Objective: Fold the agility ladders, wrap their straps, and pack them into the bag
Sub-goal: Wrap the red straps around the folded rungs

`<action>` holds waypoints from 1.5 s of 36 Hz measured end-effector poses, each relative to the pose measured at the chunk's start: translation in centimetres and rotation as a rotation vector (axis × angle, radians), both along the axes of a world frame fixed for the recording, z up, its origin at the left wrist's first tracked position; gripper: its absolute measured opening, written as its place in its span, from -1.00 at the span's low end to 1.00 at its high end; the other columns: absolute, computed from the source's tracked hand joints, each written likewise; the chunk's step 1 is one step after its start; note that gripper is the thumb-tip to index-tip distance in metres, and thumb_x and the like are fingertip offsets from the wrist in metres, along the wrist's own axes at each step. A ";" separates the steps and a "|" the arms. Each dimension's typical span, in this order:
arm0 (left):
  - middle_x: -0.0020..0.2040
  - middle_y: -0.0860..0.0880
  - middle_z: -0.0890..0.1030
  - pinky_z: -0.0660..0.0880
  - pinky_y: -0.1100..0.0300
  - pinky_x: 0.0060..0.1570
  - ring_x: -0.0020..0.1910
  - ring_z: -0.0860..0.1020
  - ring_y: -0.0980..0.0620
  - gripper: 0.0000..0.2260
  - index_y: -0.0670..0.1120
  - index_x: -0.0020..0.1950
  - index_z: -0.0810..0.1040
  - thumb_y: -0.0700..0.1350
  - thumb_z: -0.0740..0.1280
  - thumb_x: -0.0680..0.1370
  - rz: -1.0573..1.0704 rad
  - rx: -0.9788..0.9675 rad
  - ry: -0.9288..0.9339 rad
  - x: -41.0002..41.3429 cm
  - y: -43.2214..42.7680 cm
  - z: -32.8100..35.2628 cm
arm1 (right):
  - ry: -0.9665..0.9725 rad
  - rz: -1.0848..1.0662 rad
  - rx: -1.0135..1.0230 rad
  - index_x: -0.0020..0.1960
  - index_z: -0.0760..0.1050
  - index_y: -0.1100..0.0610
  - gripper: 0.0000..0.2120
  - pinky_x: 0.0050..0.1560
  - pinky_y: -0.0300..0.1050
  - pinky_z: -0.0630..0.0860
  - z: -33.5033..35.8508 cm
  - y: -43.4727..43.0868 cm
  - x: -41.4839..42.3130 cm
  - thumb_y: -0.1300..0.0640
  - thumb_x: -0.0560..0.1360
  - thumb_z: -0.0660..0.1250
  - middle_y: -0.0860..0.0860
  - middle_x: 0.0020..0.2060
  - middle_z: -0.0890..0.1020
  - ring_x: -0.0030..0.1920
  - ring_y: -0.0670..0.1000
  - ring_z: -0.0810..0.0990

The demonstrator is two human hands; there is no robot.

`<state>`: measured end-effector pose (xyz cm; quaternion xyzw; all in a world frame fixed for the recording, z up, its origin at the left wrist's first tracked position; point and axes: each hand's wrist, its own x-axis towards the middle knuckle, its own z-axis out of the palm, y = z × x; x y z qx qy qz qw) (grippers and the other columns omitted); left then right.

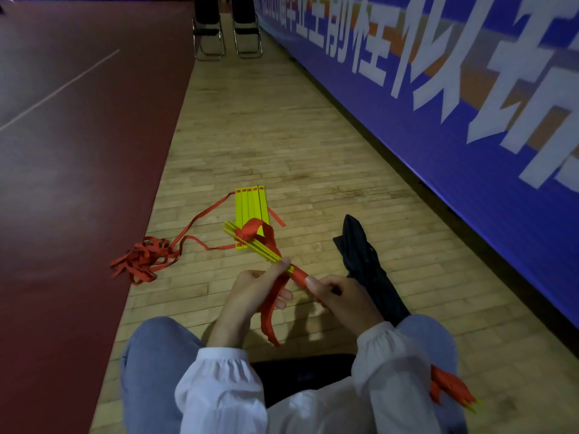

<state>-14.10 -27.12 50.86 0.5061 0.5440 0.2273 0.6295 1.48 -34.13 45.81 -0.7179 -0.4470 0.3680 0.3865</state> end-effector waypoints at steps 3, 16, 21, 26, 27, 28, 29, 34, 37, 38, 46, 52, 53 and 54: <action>-0.29 -0.17 0.67 0.41 0.39 -0.53 -0.53 0.53 0.08 -0.62 -0.25 -0.06 0.63 0.09 0.34 0.53 0.003 0.001 -0.014 0.1 -0.1 0.1 | 0.031 -0.027 0.004 -0.08 0.63 0.02 -0.33 -0.15 -0.23 0.42 -0.2 0.1 0.1 -0.50 0.14 0.22 -0.10 -0.23 0.63 -0.15 -0.09 0.60; -0.44 -0.09 0.64 0.40 0.38 -0.55 -0.59 0.50 0.11 -0.72 -0.23 -0.32 0.58 -0.23 0.24 0.57 -0.030 0.081 0.010 -0.1 0.4 -0.4 | -0.033 0.022 -0.069 -0.08 0.57 -0.08 -0.68 -0.19 -0.30 0.41 0.4 0.0 -0.2 -0.27 0.33 0.44 -0.14 -0.17 0.64 -0.11 -0.17 0.60; -0.34 -0.17 0.66 0.44 0.32 -0.49 -0.53 0.51 0.10 -0.72 -0.28 -0.31 0.62 -0.25 0.25 0.55 -0.099 0.116 0.020 -0.3 0.3 -0.6 | -0.003 0.012 -0.025 -0.03 0.61 -0.04 -0.66 -0.22 -0.39 0.39 0.6 0.0 -0.3 -0.28 0.41 0.33 -0.15 -0.17 0.65 -0.14 -0.20 0.60; -0.42 -0.11 0.64 0.38 0.34 -0.51 -0.56 0.49 0.14 -0.71 -0.33 -0.29 0.64 -0.26 0.23 0.55 -0.155 0.136 0.007 -0.1 -0.1 -0.3 | 0.028 0.002 0.021 -0.07 0.64 -0.05 -0.53 -0.18 -0.32 0.46 0.4 0.1 -0.1 -0.37 0.23 0.31 -0.13 -0.22 0.67 -0.18 -0.17 0.63; -0.43 -0.11 0.64 0.37 0.32 -0.50 -0.57 0.49 0.14 -0.71 -0.33 -0.27 0.64 -0.25 0.23 0.56 -0.161 0.135 0.011 -0.1 -0.1 -0.3 | 0.026 -0.007 0.030 -0.09 0.64 -0.05 -0.57 -0.19 -0.32 0.46 0.3 0.1 -0.1 -0.33 0.24 0.32 -0.13 -0.23 0.67 -0.19 -0.17 0.63; -0.39 -0.13 0.66 0.38 0.29 -0.48 -0.56 0.49 0.13 -0.71 -0.33 -0.27 0.64 -0.24 0.23 0.56 -0.166 0.133 0.014 -0.1 0.0 -0.3 | 0.025 -0.019 0.037 -0.11 0.64 -0.06 -0.62 -0.20 -0.32 0.46 0.4 0.1 -0.1 -0.29 0.26 0.34 -0.13 -0.25 0.67 -0.20 -0.18 0.62; -0.34 -0.17 0.67 0.38 0.26 -0.46 -0.55 0.50 0.12 -0.71 -0.32 -0.27 0.65 -0.23 0.24 0.56 -0.168 0.129 0.015 0.0 0.0 -0.3 | 0.022 -0.029 0.047 -0.12 0.63 -0.06 -0.66 -0.20 -0.33 0.46 0.4 0.1 -0.1 -0.27 0.27 0.34 -0.14 -0.25 0.66 -0.20 -0.18 0.62; -0.25 -0.16 0.69 0.37 0.29 -0.49 -0.55 0.51 0.08 -0.75 -0.19 -0.29 0.59 -0.19 0.28 0.56 -0.140 0.089 0.011 0.2 0.2 -0.6 | -0.016 -0.105 0.078 -0.12 0.63 -0.02 -0.74 -0.19 -0.18 0.54 0.1 0.3 0.0 -0.17 0.32 0.46 -0.09 -0.27 0.67 -0.22 -0.11 0.64; -0.20 -0.18 0.69 0.38 0.29 -0.48 -0.52 0.52 0.07 -0.77 -0.19 -0.21 0.61 -0.11 0.30 0.56 -0.131 0.067 0.008 0.2 0.2 -0.4 | -0.054 -0.144 0.090 -0.15 0.62 0.01 -0.80 -0.15 -0.06 0.60 -0.1 0.5 0.0 -0.07 0.34 0.53 -0.05 -0.29 0.67 -0.23 -0.06 0.65; -0.20 -0.18 0.69 0.39 0.32 -0.51 -0.52 0.52 0.07 -0.76 -0.21 -0.19 0.62 -0.08 0.30 0.57 -0.126 0.061 0.004 0.2 0.1 -0.3 | -0.060 -0.152 0.096 -0.16 0.61 0.02 -0.82 -0.16 -0.07 0.59 -0.2 0.5 0.0 -0.04 0.34 0.54 -0.05 -0.30 0.67 -0.23 -0.06 0.65; -0.28 -0.18 0.66 0.37 0.38 -0.57 -0.55 0.49 0.05 -0.71 -0.14 -0.15 0.63 0.08 0.36 0.53 -0.054 0.079 -0.023 0.5 -0.2 0.1 | -0.128 -0.148 0.170 -0.30 0.48 0.08 -0.73 -0.31 -0.25 0.45 0.0 0.6 -0.6 0.09 0.28 0.58 -0.05 -0.39 0.59 -0.34 -0.07 0.55; -0.37 -0.21 0.63 0.46 0.27 -0.53 -0.58 0.50 -0.02 -0.64 -0.19 -0.03 0.63 0.12 0.33 0.53 0.018 0.075 -0.042 0.6 0.1 -0.5 | -0.184 -0.098 0.168 -0.33 0.41 0.08 -0.65 -0.27 -0.04 0.50 -0.3 0.7 -1.0 0.09 0.24 0.62 0.01 -0.34 0.58 -0.30 0.05 0.57; -0.37 -0.21 0.63 0.47 0.26 -0.52 -0.57 0.50 -0.03 -0.65 -0.20 -0.03 0.62 0.11 0.34 0.54 0.019 0.077 -0.043 0.6 0.1 -0.6 | -0.185 -0.096 0.166 -0.33 0.41 0.08 -0.64 -0.27 -0.02 0.51 -0.3 0.7 -1.0 0.08 0.24 0.61 0.03 -0.33 0.59 -0.28 0.07 0.58; -0.38 -0.20 0.63 0.48 0.25 -0.52 -0.58 0.50 -0.02 -0.67 -0.20 -0.05 0.62 0.09 0.34 0.54 0.020 0.079 -0.045 0.6 0.1 -0.6 | -0.185 -0.096 0.168 -0.34 0.40 0.07 -0.64 -0.26 0.00 0.52 -0.4 0.7 -1.0 0.07 0.23 0.61 0.03 -0.32 0.59 -0.28 0.08 0.58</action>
